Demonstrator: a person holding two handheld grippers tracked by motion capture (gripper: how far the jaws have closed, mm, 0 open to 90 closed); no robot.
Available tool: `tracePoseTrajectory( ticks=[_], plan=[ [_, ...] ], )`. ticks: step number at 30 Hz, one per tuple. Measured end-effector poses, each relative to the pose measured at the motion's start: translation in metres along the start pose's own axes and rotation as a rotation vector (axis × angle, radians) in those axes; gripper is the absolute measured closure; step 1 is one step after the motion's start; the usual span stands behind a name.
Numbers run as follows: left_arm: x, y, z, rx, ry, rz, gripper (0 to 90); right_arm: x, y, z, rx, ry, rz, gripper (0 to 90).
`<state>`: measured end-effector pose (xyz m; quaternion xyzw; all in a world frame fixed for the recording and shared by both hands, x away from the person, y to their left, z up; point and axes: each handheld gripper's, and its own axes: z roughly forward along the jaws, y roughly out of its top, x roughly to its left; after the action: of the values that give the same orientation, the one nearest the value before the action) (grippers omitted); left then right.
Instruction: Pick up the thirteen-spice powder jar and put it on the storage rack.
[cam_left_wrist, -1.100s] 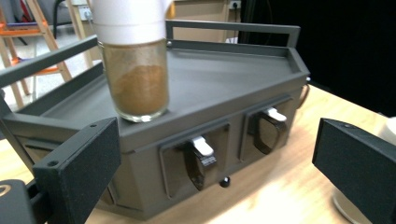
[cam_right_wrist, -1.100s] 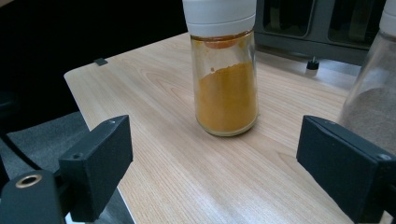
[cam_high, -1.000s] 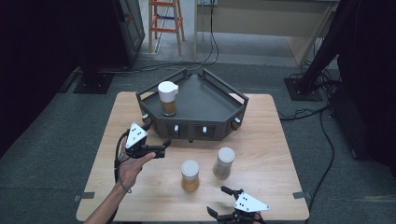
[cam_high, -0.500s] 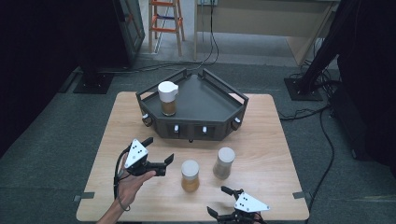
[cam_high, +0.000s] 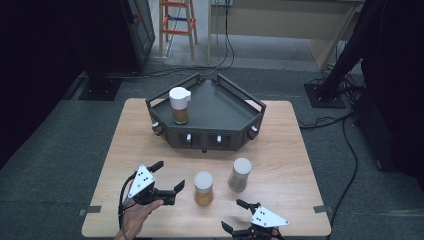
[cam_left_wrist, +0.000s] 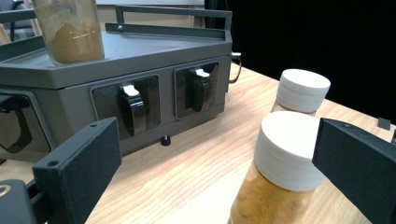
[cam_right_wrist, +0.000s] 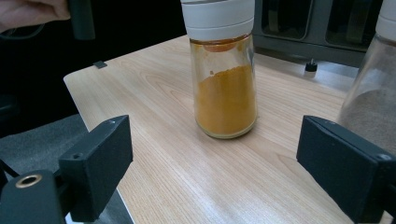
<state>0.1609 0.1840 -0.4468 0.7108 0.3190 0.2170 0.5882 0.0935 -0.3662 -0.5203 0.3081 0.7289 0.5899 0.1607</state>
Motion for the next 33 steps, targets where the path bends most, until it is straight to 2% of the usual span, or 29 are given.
tracePoseTrajectory(
  ticks=[4, 8, 12, 16, 19, 28, 33],
  plan=[
    [-0.002, -0.012, -0.007, 0.002, -0.011, -0.02, 1.2, 0.0, 0.0, 0.0, -0.002, 0.002, -0.002, 10.5],
    [-0.003, -0.02, -0.012, -0.001, -0.003, -0.028, 1.2, 0.0, 0.0, -0.001, -0.005, 0.0, 0.001, 10.5],
    [-0.007, -0.026, -0.015, 0.002, 0.002, -0.009, 1.2, -0.001, 0.0, 0.0, -0.004, 0.002, 0.002, 10.5],
    [-0.011, -0.034, -0.018, -0.003, 0.003, -0.017, 1.2, -0.001, 0.0, 0.0, -0.006, 0.001, 0.002, 10.5],
    [-0.014, -0.039, -0.02, 0.003, 0.0, -0.003, 1.2, -0.002, 0.0, 0.0, -0.004, 0.002, 0.005, 10.5],
    [-0.017, -0.052, -0.03, -0.01, -0.009, -0.021, 1.2, -0.002, 0.0, 0.001, -0.006, 0.005, 0.006, 10.5],
    [-0.018, -0.061, -0.03, -0.006, -0.017, -0.02, 1.2, -0.002, -0.001, 0.0, -0.007, 0.007, 0.004, 10.5]
  ],
)
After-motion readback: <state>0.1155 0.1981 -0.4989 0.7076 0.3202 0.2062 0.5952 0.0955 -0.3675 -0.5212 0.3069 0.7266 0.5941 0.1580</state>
